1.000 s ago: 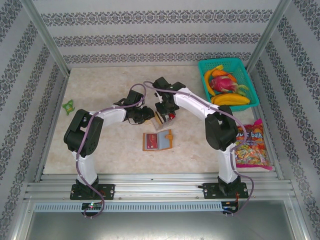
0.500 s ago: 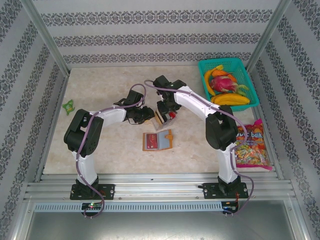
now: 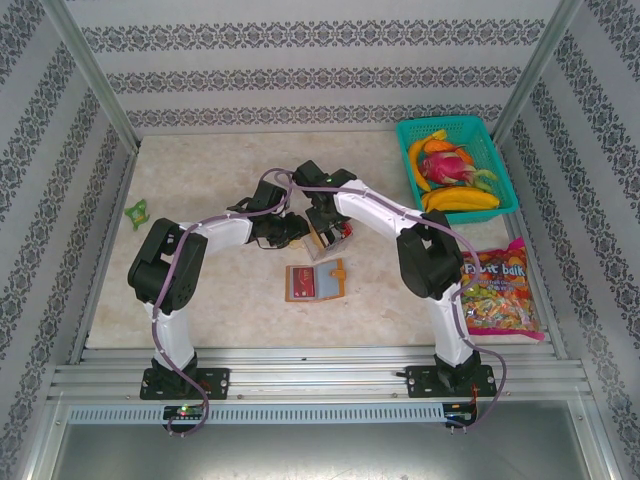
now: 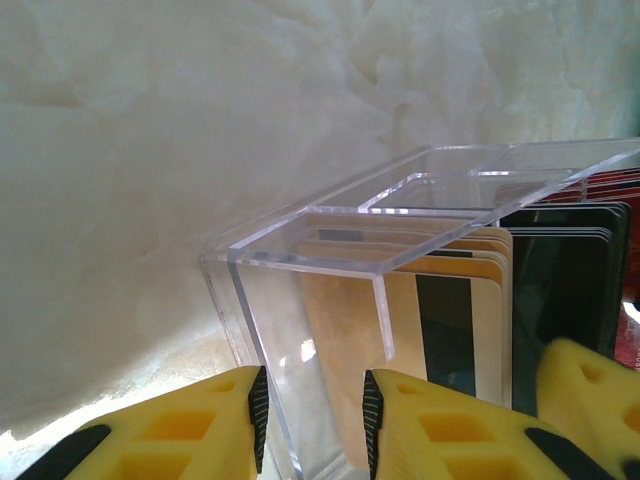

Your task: Put the credit cards into the card holder

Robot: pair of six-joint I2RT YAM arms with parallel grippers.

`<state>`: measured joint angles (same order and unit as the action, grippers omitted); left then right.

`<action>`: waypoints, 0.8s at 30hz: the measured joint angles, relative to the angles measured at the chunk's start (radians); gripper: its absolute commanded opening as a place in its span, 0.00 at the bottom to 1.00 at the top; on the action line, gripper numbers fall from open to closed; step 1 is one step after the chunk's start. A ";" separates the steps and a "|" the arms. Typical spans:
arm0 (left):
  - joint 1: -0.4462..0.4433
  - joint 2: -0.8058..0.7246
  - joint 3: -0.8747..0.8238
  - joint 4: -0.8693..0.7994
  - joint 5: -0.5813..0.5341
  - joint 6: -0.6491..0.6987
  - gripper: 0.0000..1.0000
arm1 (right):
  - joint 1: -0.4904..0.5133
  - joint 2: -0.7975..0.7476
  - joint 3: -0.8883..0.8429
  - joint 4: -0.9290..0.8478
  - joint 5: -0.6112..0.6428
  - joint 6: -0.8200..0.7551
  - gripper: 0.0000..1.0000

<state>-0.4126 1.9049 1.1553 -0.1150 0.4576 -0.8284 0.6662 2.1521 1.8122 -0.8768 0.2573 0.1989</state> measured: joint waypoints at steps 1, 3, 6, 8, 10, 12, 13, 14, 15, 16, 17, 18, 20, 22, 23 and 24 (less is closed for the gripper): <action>0.000 0.000 -0.002 0.002 0.002 -0.003 0.34 | 0.003 0.000 -0.010 0.010 0.013 -0.005 0.50; 0.000 0.000 -0.006 0.010 0.002 -0.008 0.34 | 0.006 0.000 -0.020 0.023 0.027 -0.014 0.50; 0.000 0.000 -0.011 0.022 0.006 -0.014 0.34 | 0.011 0.002 -0.021 0.029 0.046 -0.025 0.50; 0.000 0.000 -0.014 0.029 0.006 -0.018 0.34 | 0.016 0.006 -0.021 0.035 0.063 -0.035 0.49; 0.000 0.000 -0.016 0.035 0.006 -0.018 0.33 | 0.025 0.008 -0.022 0.039 0.089 -0.047 0.48; 0.000 0.000 -0.017 0.035 0.007 -0.019 0.34 | 0.033 0.008 -0.029 0.053 0.113 -0.051 0.47; 0.000 0.000 -0.017 0.036 0.007 -0.019 0.34 | 0.037 0.005 -0.037 0.061 0.121 -0.053 0.47; 0.000 0.000 -0.017 0.037 0.007 -0.019 0.34 | 0.038 0.002 -0.042 0.067 0.128 -0.054 0.46; 0.000 0.000 -0.018 0.037 0.007 -0.019 0.33 | 0.039 -0.004 -0.051 0.075 0.134 -0.055 0.45; 0.000 0.000 -0.019 0.036 0.003 -0.018 0.33 | 0.039 -0.009 -0.057 0.081 0.141 -0.058 0.43; 0.000 0.002 -0.023 0.034 0.002 -0.018 0.34 | 0.039 -0.012 -0.062 0.082 0.152 -0.059 0.43; 0.000 0.007 -0.027 0.031 -0.002 -0.018 0.34 | 0.038 -0.014 -0.065 0.082 0.163 -0.062 0.43; 0.000 0.018 -0.033 0.021 -0.003 -0.018 0.34 | 0.039 -0.020 -0.069 0.082 0.177 -0.068 0.42; 0.000 0.027 -0.034 0.012 -0.006 -0.018 0.34 | 0.044 -0.025 -0.071 0.082 0.188 -0.072 0.38; 0.000 0.027 -0.034 0.012 -0.006 -0.018 0.33 | 0.047 -0.027 -0.071 0.082 0.191 -0.073 0.38; 0.000 0.027 -0.034 0.012 -0.006 -0.018 0.34 | 0.050 -0.028 -0.071 0.082 0.193 -0.073 0.38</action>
<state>-0.4126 1.9320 1.1210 -0.1032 0.4511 -0.8463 0.7162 2.1239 1.7412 -0.7948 0.4503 0.1257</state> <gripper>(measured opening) 0.336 0.379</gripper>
